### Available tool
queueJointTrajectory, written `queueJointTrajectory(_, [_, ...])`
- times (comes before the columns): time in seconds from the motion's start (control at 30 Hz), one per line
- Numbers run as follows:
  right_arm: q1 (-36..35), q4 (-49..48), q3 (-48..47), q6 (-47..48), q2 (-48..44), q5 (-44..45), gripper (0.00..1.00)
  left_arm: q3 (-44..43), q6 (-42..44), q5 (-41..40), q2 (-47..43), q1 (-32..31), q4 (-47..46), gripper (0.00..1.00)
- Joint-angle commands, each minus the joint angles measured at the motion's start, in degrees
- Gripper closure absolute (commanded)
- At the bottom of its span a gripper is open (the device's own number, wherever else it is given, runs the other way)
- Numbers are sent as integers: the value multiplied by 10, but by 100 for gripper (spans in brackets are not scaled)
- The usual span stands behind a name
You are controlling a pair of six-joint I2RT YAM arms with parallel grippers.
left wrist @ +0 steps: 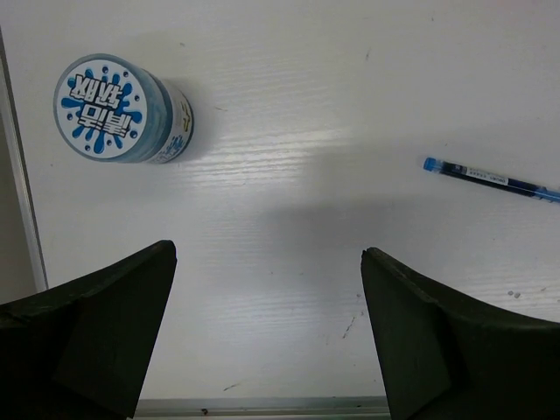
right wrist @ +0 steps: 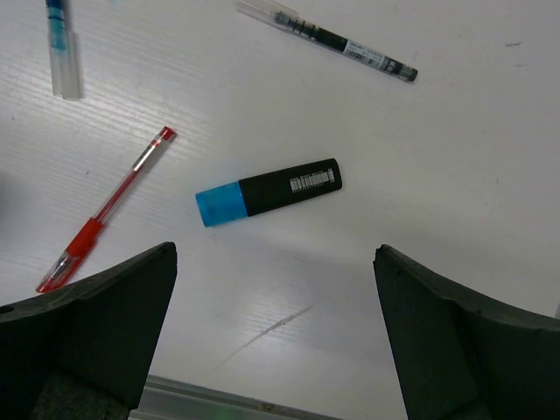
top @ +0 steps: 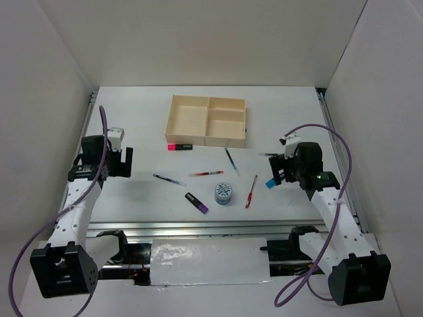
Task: Sort the stationery into containers
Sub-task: Pick up the stationery from the center of the board.
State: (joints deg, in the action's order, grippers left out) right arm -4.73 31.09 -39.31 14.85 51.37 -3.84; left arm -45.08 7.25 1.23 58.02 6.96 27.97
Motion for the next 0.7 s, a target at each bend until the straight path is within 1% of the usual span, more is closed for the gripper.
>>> queueJointTrajectory(0.0, [-1,-21,-1,-2,6,-3,0,-63,-7,-8,18,29,-2,1])
queueJointTrajectory(0.17, [1,-18,-1,-3,7,-3,0,-141,14,-10,84,84,7,1])
queueJointTrajectory(0.2, [0,-18,-1,-1,7,-3,0,-149,33,3,93,104,8,1])
queueJointTrajectory(0.27, [2,-17,-1,-1,11,-4,0,-175,43,12,125,121,12,1])
queueJointTrajectory(0.37, [3,-16,-1,-1,14,-6,0,-216,62,47,179,156,39,1])
queueJointTrajectory(0.43, [2,-16,-1,-1,16,-8,0,-236,70,80,221,165,60,1])
queueJointTrajectory(0.53, [5,-11,-2,0,19,-11,0,-259,77,80,267,173,66,1])
queueJointTrajectory(0.67, [6,-11,-2,2,17,-12,0,-265,87,89,306,179,68,1])
